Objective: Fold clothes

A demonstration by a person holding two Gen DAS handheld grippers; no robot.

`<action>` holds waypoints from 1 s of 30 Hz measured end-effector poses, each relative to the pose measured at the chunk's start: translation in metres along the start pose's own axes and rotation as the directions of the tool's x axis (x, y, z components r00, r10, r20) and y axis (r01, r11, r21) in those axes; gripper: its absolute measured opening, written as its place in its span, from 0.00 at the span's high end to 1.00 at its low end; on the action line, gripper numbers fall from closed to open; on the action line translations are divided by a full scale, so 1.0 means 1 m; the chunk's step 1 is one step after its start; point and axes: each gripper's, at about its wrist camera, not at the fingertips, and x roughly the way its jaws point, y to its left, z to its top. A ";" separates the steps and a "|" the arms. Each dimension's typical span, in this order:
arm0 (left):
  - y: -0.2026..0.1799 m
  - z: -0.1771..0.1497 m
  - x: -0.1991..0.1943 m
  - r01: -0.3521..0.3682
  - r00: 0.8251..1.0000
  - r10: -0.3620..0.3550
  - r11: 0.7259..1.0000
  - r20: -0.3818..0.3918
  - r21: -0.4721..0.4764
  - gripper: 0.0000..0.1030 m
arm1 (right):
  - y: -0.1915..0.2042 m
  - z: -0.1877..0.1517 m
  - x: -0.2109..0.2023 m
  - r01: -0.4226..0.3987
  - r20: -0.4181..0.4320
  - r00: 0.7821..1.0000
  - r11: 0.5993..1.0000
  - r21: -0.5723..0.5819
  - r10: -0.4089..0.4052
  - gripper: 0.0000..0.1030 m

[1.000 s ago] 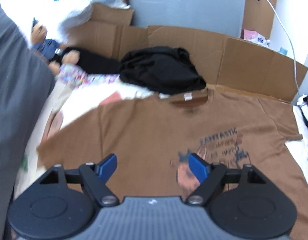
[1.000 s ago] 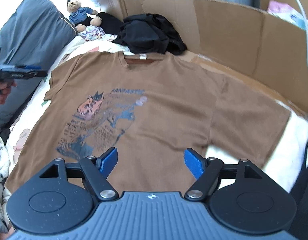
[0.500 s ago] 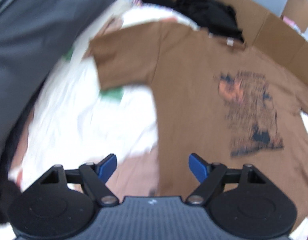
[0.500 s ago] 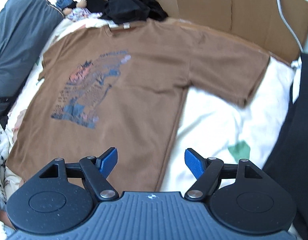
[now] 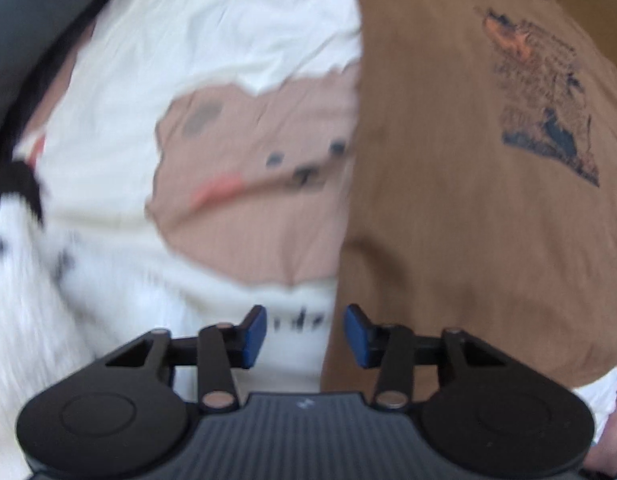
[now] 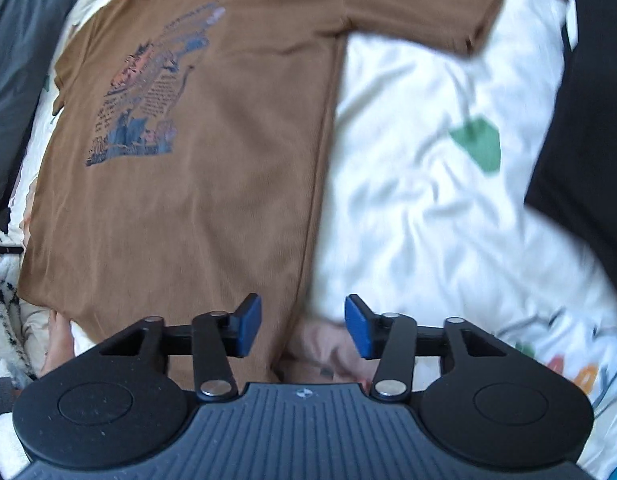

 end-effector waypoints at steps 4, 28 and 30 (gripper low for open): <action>0.006 -0.009 0.006 0.014 0.999 -0.015 1.000 -0.050 -0.028 0.61 | -0.002 -0.007 0.004 -0.026 -0.042 0.999 0.999 0.018 0.027 0.57; 0.030 -0.025 -0.030 0.182 0.978 -0.185 0.982 -0.097 -0.041 0.97 | -0.006 -0.012 0.056 -0.142 -0.262 0.955 0.990 0.022 0.142 0.64; 0.032 -0.025 -0.033 0.182 0.978 -0.185 0.983 -0.101 -0.034 0.97 | -0.005 -0.014 0.062 -0.155 -0.283 0.946 0.988 0.025 0.156 0.86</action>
